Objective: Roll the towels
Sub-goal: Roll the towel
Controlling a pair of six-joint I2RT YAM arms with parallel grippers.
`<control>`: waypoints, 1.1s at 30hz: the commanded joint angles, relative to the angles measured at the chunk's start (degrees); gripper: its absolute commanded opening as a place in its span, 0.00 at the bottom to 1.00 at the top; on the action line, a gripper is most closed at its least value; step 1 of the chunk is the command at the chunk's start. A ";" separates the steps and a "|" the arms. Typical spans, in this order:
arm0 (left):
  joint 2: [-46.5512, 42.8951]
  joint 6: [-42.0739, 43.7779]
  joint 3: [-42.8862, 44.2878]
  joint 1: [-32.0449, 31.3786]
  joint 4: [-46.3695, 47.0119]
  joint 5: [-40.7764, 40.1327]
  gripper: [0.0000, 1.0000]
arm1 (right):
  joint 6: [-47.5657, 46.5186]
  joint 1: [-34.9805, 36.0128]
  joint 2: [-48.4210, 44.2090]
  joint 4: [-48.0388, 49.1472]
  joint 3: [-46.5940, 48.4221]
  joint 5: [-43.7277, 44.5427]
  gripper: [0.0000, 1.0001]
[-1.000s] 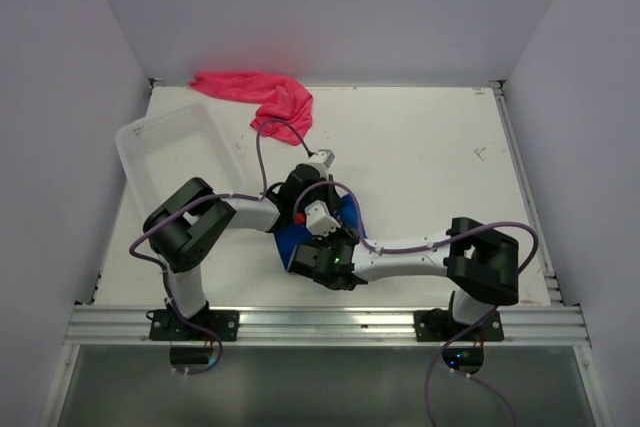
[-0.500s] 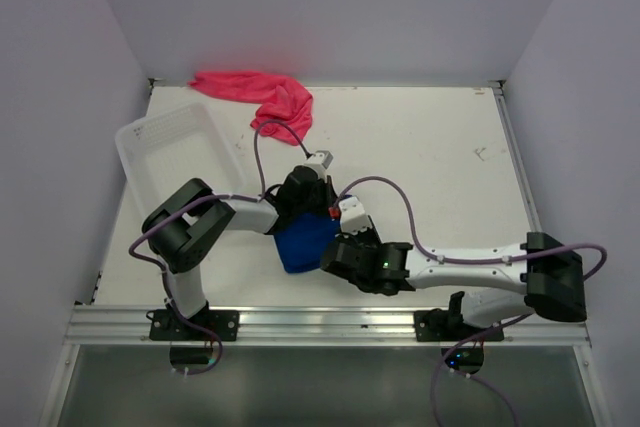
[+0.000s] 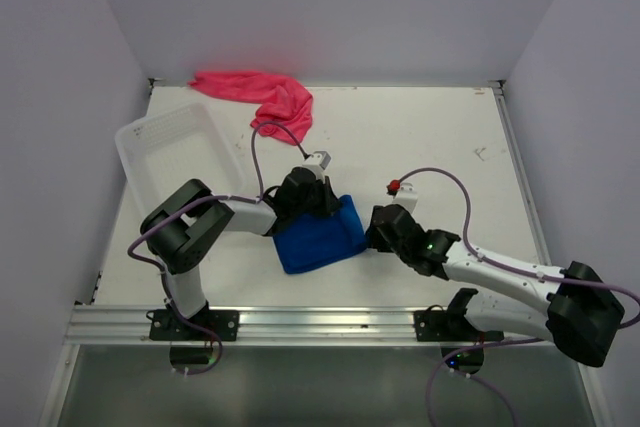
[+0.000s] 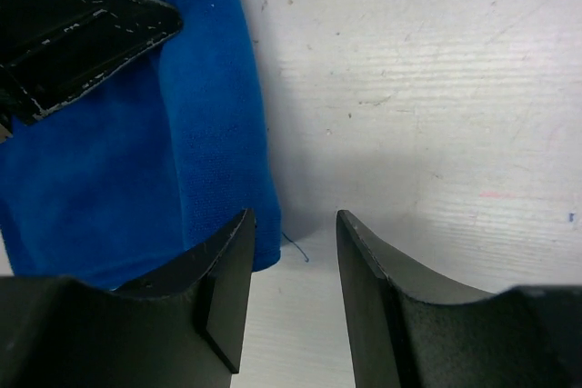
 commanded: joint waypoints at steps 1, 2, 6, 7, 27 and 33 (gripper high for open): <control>-0.89 0.49 -1.75 0.62 -1.69 -1.34 0.00 | 4.34 -2.52 -0.65 7.75 -2.11 -10.36 0.45; -0.89 0.49 -1.66 0.53 -1.69 -1.34 0.00 | 4.60 -3.22 -0.65 8.72 -2.55 -11.16 0.45; -0.97 0.49 -1.75 0.53 -1.69 -1.17 0.00 | 5.83 -3.93 -0.38 10.83 -3.70 -12.57 0.46; -0.89 0.49 -1.75 0.53 -1.60 -1.17 0.00 | 6.10 -4.02 -0.56 11.10 -3.96 -12.57 0.46; -0.62 0.23 -2.19 0.53 -0.99 -0.38 0.00 | 7.07 -5.43 2.42 13.91 -3.52 -15.47 0.53; -0.62 0.14 -2.10 0.62 -0.98 -0.20 0.00 | 5.67 -5.60 4.97 13.82 -3.44 -16.70 0.54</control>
